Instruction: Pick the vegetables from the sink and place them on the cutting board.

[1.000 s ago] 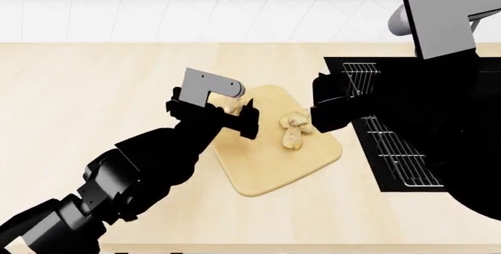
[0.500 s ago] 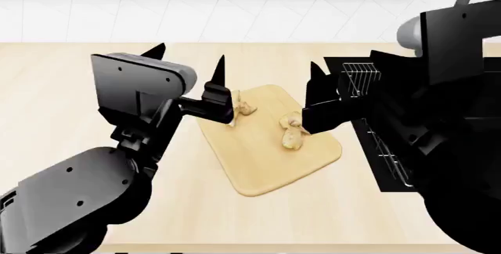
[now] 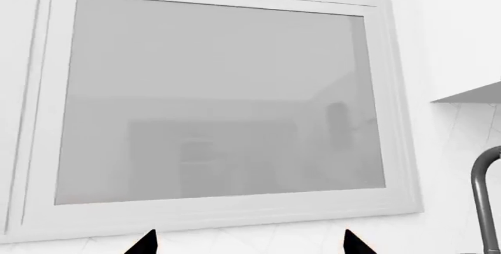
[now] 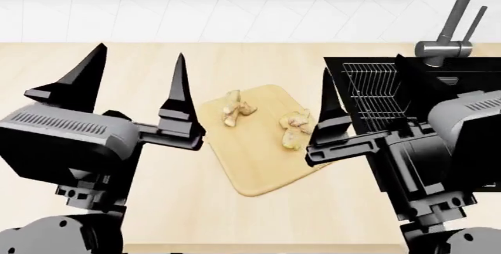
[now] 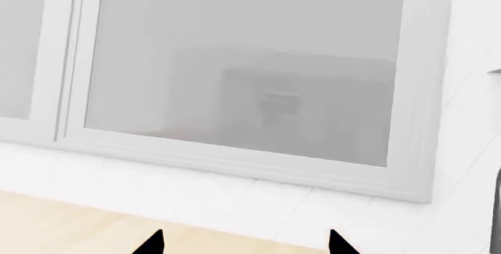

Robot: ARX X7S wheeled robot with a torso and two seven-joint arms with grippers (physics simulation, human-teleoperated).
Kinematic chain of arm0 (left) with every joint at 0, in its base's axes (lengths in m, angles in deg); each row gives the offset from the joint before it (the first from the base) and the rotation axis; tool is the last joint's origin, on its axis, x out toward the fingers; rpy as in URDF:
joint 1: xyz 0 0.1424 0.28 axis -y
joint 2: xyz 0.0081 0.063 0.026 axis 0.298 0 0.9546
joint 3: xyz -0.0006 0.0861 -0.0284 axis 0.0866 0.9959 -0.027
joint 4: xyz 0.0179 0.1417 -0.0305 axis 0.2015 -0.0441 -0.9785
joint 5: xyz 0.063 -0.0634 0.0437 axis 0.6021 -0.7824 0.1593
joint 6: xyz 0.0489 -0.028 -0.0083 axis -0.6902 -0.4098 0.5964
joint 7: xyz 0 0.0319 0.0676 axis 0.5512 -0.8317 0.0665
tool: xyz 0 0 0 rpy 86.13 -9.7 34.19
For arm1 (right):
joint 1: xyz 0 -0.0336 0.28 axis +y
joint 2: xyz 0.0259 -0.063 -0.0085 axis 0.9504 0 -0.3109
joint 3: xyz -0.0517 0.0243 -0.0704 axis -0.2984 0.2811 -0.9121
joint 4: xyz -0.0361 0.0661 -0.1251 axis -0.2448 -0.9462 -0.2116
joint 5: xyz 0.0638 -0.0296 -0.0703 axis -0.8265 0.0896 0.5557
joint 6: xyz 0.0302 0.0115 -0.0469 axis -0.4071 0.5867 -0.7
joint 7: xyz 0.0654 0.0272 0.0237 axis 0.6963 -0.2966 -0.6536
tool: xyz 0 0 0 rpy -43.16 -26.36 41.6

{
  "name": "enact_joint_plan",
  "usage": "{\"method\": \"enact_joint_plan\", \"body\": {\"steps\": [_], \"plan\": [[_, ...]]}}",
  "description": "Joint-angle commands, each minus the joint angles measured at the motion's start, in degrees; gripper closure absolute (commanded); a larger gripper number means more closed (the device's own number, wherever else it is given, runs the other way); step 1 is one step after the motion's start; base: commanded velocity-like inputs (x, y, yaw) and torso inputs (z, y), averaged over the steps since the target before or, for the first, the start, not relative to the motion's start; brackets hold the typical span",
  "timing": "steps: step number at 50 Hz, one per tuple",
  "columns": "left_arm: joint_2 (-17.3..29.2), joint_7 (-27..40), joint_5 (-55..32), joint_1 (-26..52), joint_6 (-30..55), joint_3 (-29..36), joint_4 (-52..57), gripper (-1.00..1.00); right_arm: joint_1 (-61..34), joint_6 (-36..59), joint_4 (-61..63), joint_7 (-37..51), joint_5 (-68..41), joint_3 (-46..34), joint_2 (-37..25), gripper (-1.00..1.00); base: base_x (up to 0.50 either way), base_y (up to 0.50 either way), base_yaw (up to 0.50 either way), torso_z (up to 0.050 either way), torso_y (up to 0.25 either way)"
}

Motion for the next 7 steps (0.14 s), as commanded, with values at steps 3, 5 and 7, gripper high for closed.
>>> {"method": "enact_joint_plan", "body": {"steps": [3, 5, 7], "plan": [[2.3, 4.8, 4.9, -3.3, -4.6, -2.7, 4.8, -1.0, 7.6, -6.6, 4.7, 1.2, 8.7, 1.5, -2.7, -1.0, 0.0, 0.0, 0.0, 0.0, 0.0], [2.9, 5.6, 5.0, -3.7, -5.4, -3.5, 5.6, -1.0, 7.5, -6.4, 5.6, 1.9, 8.5, 1.7, -3.0, -1.0, 0.0, 0.0, 0.0, 0.0, 0.0], [3.3, 6.1, 5.1, -4.0, -6.0, -4.0, 6.1, -1.0, 7.7, -6.7, 6.2, 2.5, 8.3, 2.0, -3.5, -1.0, 0.0, 0.0, 0.0, 0.0, 0.0]]}}
